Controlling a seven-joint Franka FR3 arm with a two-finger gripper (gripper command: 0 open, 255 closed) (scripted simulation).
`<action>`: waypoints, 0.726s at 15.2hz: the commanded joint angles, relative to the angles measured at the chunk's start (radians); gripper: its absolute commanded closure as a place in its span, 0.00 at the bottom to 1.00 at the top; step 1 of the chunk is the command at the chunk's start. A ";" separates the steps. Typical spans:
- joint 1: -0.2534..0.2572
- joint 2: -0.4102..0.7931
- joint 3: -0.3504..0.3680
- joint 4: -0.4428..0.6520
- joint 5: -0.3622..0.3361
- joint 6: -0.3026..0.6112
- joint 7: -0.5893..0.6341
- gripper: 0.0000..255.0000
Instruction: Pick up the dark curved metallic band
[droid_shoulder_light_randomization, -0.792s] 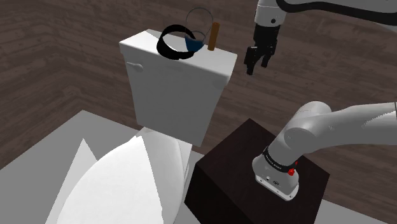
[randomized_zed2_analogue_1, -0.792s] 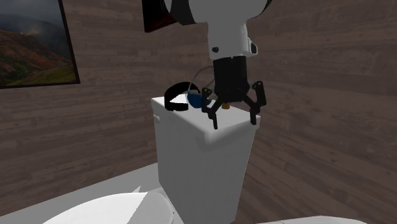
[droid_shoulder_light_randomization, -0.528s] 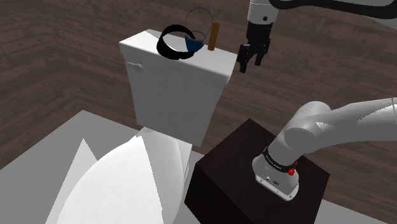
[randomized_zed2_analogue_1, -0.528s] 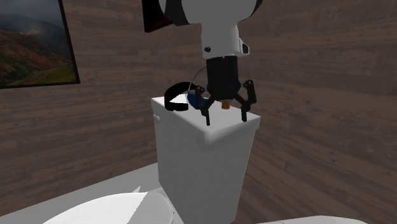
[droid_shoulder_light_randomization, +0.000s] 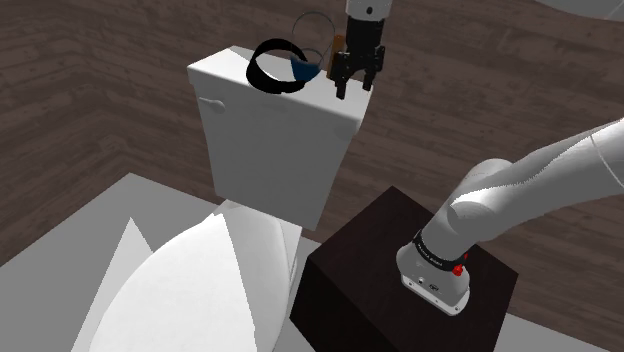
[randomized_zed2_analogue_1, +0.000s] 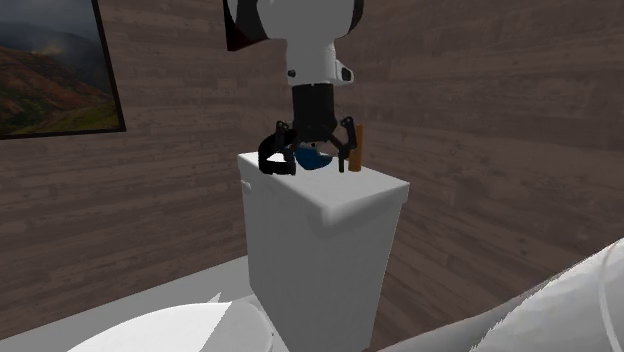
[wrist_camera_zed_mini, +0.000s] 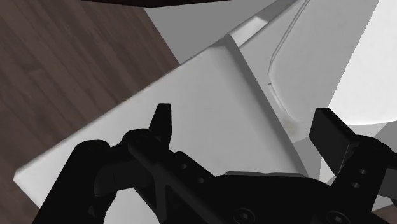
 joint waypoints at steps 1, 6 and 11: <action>0.003 0.068 0.015 0.063 0.012 0.016 0.023 0.00; 0.011 0.236 0.047 0.238 0.025 0.037 0.078 0.00; 0.023 0.412 0.076 0.448 0.022 0.033 0.133 0.00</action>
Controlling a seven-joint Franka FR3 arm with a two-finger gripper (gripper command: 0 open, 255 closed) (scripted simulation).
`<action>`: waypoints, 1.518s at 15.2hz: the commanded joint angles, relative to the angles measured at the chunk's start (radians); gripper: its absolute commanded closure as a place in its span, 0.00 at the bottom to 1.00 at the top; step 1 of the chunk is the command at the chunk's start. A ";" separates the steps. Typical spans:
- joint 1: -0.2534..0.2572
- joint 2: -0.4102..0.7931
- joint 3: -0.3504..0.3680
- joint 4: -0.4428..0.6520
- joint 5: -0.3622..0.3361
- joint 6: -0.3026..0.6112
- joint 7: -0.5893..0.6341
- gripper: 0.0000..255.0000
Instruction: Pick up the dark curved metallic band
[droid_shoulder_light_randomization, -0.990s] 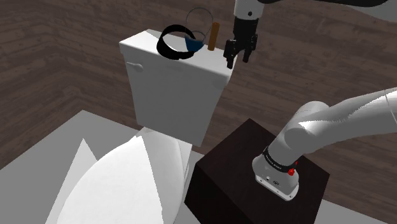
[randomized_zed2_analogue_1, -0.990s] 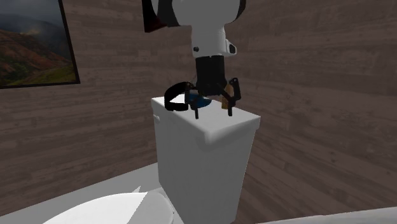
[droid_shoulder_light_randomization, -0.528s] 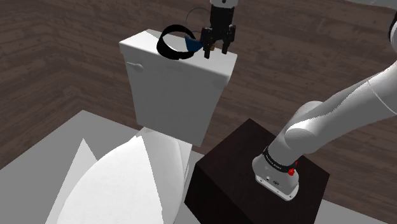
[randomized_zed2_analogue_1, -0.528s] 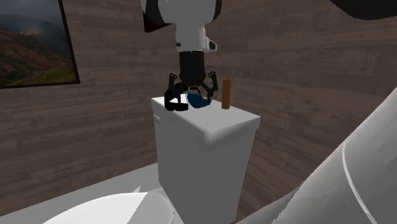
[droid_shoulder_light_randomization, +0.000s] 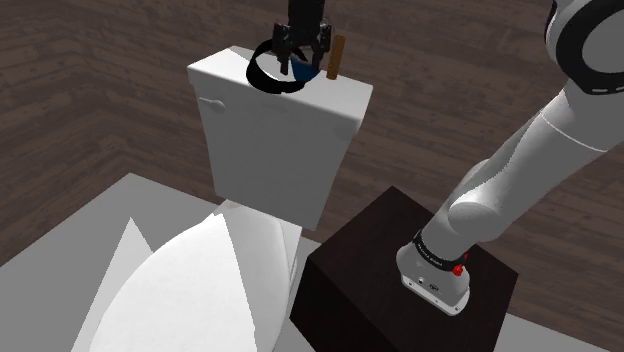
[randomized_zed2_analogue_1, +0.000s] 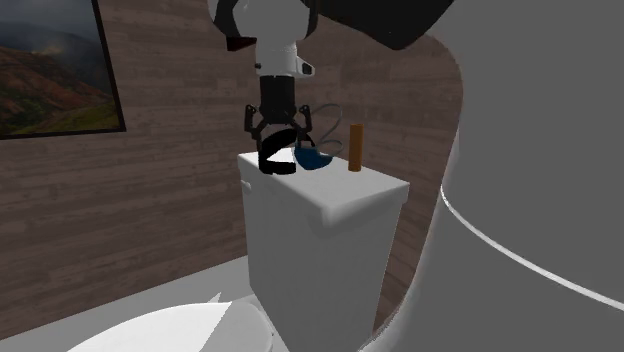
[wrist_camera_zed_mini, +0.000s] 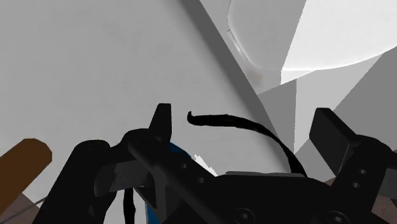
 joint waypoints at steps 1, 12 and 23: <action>0.005 0.081 0.010 0.104 -0.005 -0.011 0.021 0.00; 0.044 0.347 0.035 0.426 -0.037 -0.027 0.092 0.00; 0.041 0.334 0.034 0.361 -0.034 0.026 0.088 1.00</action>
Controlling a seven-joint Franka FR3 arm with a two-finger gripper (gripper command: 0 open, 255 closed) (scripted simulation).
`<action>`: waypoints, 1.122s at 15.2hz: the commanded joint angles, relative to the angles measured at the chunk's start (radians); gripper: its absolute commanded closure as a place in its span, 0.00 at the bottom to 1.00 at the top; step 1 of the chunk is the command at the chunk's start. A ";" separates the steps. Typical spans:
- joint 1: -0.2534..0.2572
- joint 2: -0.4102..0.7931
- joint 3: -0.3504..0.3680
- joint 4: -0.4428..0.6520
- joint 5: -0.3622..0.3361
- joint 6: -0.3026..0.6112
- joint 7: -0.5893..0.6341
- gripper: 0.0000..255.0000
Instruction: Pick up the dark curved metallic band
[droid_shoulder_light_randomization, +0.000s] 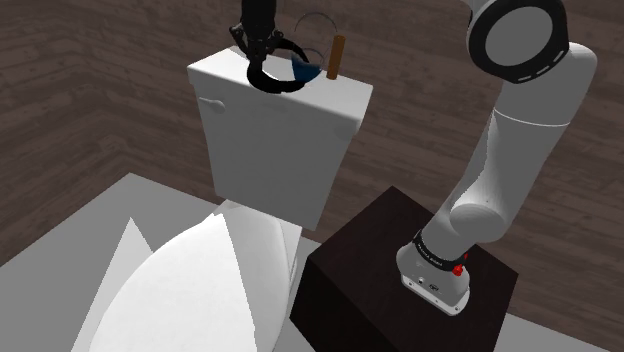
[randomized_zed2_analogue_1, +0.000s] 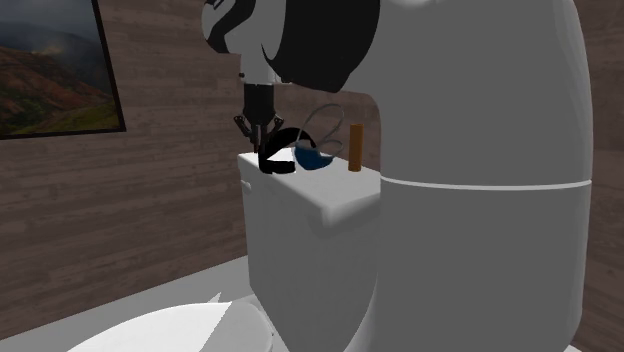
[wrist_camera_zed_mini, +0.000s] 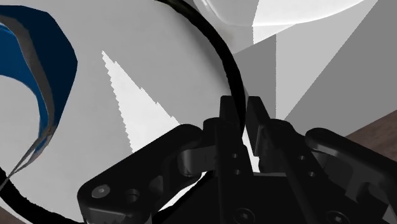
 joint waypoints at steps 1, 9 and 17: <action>0.000 0.000 0.000 -0.001 0.000 0.000 0.000 1.00; 0.003 0.016 0.001 0.074 -0.004 -0.060 0.004 1.00; 0.016 0.072 0.003 0.266 -0.017 -0.196 0.015 1.00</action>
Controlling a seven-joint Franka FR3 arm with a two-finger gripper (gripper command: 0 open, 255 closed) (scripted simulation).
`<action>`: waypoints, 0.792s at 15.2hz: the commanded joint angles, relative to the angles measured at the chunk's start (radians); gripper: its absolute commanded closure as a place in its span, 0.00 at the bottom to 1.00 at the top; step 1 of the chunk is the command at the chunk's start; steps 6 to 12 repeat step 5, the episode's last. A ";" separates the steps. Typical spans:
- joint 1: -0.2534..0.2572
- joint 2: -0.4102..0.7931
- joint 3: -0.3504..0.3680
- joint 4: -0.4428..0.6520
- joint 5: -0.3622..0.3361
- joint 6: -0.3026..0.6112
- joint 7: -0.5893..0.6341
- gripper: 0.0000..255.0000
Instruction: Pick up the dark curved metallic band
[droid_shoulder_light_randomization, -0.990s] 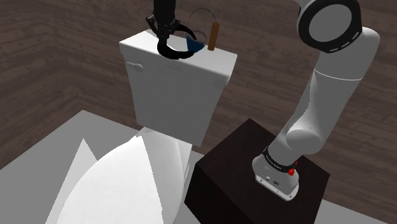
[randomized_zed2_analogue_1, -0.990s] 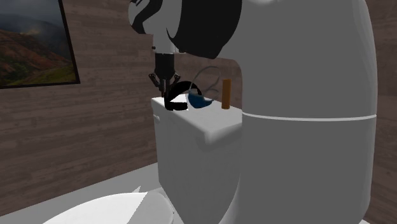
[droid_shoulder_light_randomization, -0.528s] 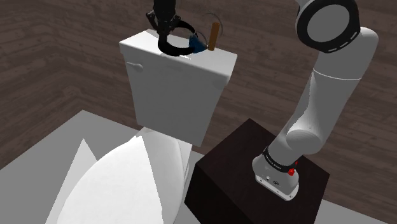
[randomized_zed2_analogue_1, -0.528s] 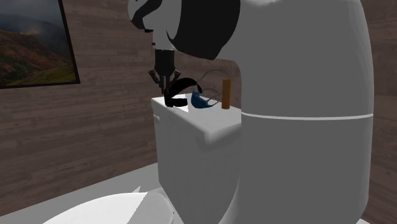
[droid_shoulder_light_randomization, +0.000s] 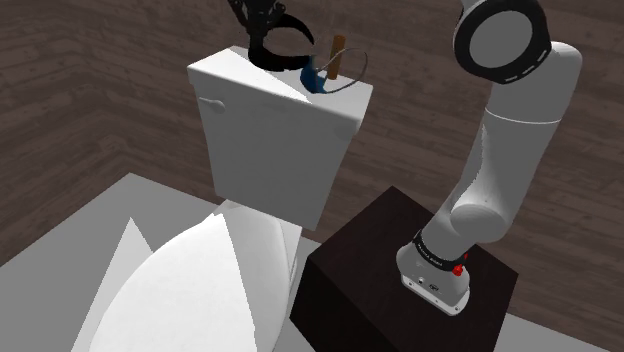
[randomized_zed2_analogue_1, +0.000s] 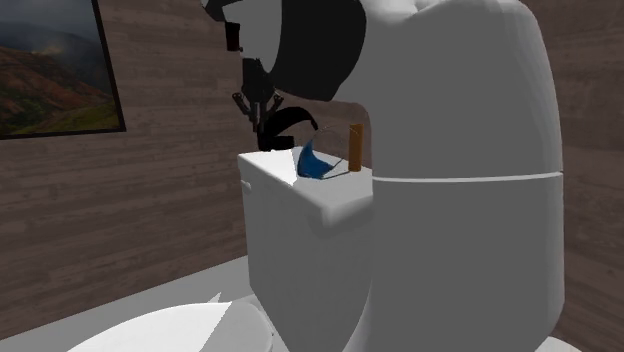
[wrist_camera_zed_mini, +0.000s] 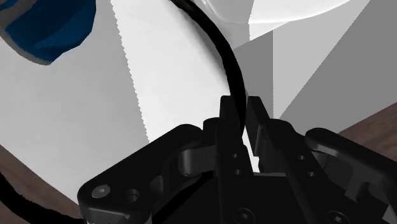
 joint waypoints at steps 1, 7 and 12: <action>0.005 0.019 0.001 0.057 -0.005 -0.039 0.004 1.00; 0.011 0.044 0.002 0.125 -0.010 -0.082 0.008 1.00; 0.011 0.044 0.002 0.125 -0.010 -0.082 0.008 1.00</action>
